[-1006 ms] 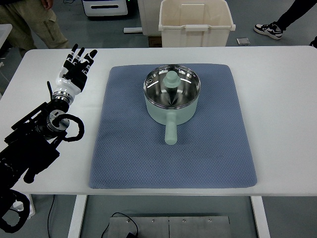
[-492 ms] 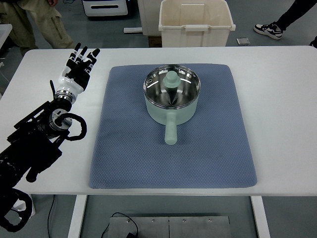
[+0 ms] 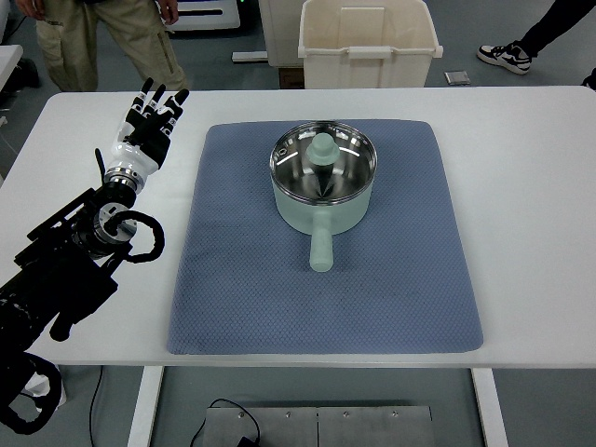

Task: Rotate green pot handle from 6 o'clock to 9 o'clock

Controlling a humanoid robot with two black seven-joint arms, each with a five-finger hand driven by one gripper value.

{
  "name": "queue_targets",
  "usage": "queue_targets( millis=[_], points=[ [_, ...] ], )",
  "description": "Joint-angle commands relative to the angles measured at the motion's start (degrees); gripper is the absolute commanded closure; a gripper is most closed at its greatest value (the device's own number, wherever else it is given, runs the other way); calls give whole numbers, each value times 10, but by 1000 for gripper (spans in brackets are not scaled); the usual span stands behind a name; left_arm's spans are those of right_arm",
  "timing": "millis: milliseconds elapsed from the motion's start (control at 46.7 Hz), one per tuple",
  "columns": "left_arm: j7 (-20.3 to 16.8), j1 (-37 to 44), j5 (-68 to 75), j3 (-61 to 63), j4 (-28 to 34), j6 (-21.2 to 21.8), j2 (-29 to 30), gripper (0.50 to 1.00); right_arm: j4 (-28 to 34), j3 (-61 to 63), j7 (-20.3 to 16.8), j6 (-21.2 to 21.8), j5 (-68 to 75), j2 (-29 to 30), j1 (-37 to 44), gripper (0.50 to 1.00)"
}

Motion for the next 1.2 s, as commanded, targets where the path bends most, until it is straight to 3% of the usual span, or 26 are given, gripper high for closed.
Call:
queue_targets(
  millis=[0, 835, 1178],
  points=[
    [0, -1, 0, 0, 0, 0, 0, 500, 0, 0, 0, -1, 0, 0, 0, 500],
    [-3, -11, 11, 2, -9, -2, 4, 500, 0, 0, 0, 0, 0, 0, 0, 500],
    [-4, 2, 91, 5, -123, 0, 46, 500, 0, 0, 0, 0, 0, 0, 0, 500]
  ],
)
